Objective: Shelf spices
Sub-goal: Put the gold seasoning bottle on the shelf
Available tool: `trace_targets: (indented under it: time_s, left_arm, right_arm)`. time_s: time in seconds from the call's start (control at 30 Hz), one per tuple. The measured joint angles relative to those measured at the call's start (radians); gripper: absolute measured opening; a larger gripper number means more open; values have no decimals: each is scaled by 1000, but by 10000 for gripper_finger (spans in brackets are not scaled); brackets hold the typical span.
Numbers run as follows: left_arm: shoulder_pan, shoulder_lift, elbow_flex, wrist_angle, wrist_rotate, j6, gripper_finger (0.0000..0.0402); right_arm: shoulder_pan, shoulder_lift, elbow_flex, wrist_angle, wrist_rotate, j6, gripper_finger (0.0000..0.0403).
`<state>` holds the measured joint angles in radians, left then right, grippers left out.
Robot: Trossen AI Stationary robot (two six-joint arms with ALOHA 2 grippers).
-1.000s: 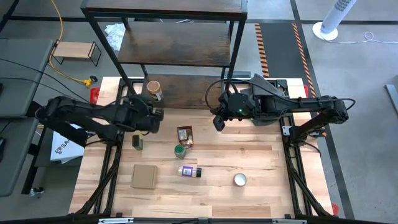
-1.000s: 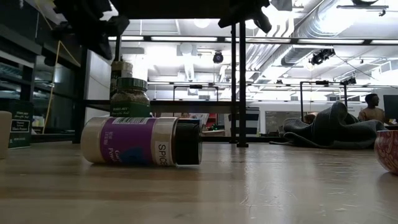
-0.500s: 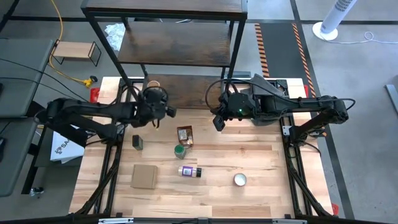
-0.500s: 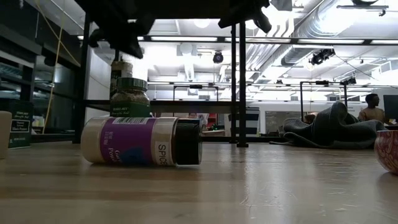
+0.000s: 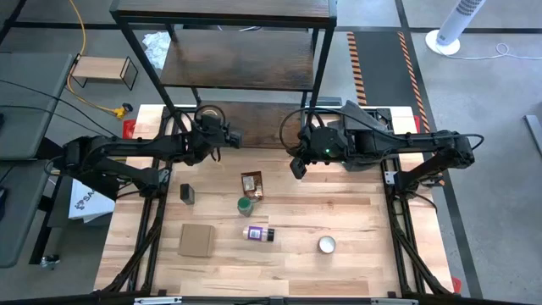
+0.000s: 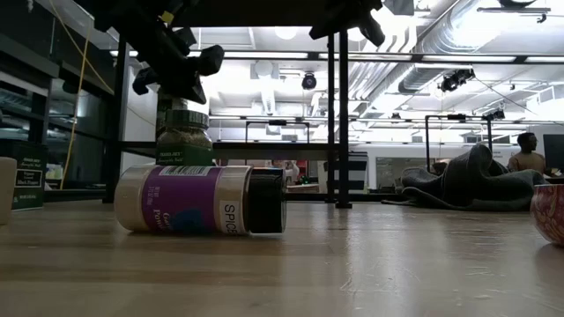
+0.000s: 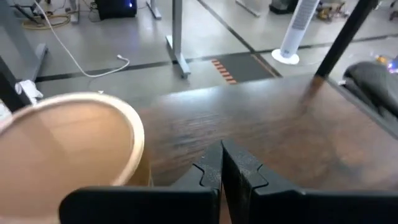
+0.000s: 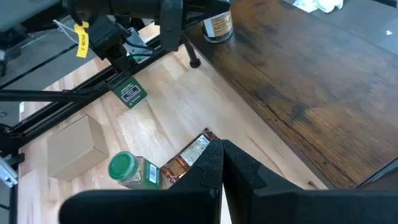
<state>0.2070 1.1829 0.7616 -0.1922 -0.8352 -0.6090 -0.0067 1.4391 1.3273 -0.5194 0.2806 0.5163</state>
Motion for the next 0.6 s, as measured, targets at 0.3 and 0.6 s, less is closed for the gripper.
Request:
trace_targets:
  time_s: [0.3,0.6]
  left_arm:
    - [109,43,0,172,185,153,0]
    - [129,47,0,135,201,185,0]
  right_arm:
    - [0,0,0,1,5,0,0]
    - [0,0,0,0,5,0,0]
